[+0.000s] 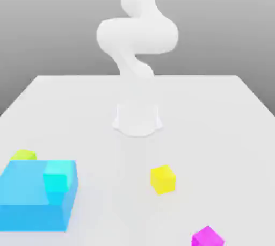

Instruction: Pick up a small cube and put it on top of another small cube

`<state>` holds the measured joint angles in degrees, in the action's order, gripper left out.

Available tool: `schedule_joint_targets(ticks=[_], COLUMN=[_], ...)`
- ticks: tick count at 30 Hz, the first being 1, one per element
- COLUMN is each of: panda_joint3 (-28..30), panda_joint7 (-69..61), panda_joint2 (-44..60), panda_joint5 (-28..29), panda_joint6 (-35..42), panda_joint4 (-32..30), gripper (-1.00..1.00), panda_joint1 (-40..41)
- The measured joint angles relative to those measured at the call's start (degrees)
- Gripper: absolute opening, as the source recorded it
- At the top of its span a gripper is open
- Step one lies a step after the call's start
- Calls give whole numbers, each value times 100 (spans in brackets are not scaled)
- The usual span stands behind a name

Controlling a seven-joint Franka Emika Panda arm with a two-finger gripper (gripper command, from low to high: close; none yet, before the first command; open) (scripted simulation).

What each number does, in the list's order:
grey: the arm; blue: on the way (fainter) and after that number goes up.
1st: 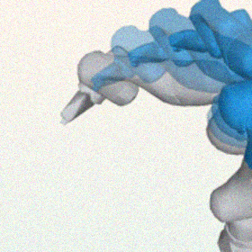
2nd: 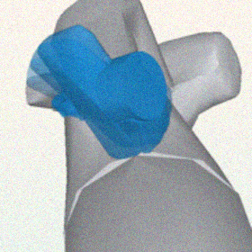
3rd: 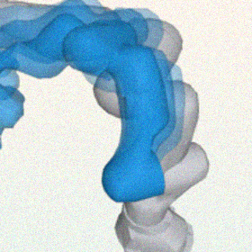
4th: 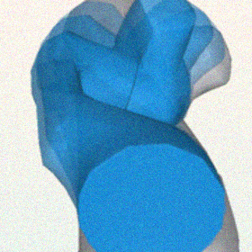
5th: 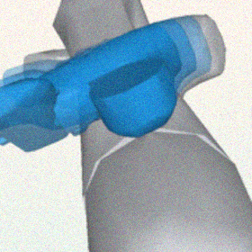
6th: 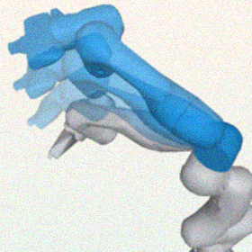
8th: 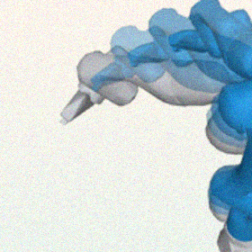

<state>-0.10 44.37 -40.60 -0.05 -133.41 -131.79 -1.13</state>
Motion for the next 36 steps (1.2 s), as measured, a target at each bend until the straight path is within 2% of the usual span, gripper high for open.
schedule_joint_targets(ticks=[18, 28, 33, 34, 36], panda_joint3=[-274, -429, -355, -338, -338], panda_joint7=[-1024, -1385, -1322, -1311, -1310], panda_joint2=[3774, 5857, 6897, 7025, 7025], panda_joint5=[6, 296, 478, 495, 495], panda_joint6=[-1174, -1819, -2501, -2600, -2599], panda_joint4=[-6, -8, 167, 194, 194], gripper=[0, 0, 0, -100, -100], panda_joint1=[-656, -951, -1052, -1067, -1067])
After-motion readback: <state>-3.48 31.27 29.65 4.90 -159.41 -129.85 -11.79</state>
